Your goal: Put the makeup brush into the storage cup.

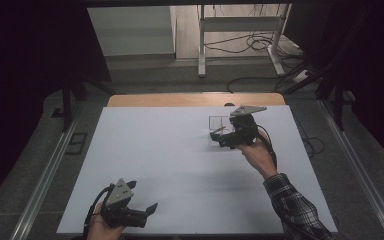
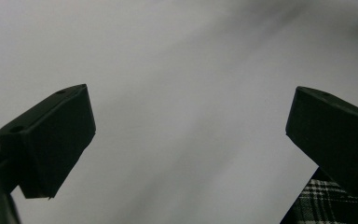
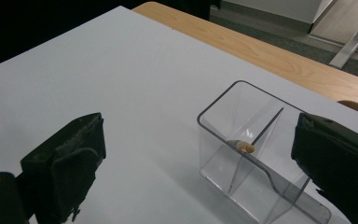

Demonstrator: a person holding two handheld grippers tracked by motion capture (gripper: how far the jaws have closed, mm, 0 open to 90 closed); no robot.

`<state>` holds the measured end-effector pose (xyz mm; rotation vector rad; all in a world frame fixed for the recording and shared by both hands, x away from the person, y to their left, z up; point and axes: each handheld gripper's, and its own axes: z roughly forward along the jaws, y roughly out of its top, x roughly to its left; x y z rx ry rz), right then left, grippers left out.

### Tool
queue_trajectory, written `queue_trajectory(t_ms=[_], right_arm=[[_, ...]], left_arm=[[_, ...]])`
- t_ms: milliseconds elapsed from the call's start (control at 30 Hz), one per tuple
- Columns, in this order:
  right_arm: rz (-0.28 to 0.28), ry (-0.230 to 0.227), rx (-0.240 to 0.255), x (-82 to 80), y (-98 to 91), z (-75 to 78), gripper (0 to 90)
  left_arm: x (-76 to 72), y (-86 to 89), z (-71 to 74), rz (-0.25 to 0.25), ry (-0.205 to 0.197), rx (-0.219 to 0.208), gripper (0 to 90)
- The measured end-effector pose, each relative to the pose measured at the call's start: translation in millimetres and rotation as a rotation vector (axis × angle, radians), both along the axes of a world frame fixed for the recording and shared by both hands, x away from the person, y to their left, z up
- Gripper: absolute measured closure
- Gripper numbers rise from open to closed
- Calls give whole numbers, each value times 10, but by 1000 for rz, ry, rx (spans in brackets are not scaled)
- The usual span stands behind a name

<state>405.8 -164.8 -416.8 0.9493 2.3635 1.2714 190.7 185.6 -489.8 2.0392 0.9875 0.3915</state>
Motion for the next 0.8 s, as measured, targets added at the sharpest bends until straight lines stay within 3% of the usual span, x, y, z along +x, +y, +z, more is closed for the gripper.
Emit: queue_trajectory(t_ms=[567,800], right_arm=[[26,-21,-25,-213,-64,1,12],[27,-4,-19,-277,-99,-68,12]], left_arm=[[2,2,3,-3,10,-13,19],[3,5,-3,-6,5,-12,20]])
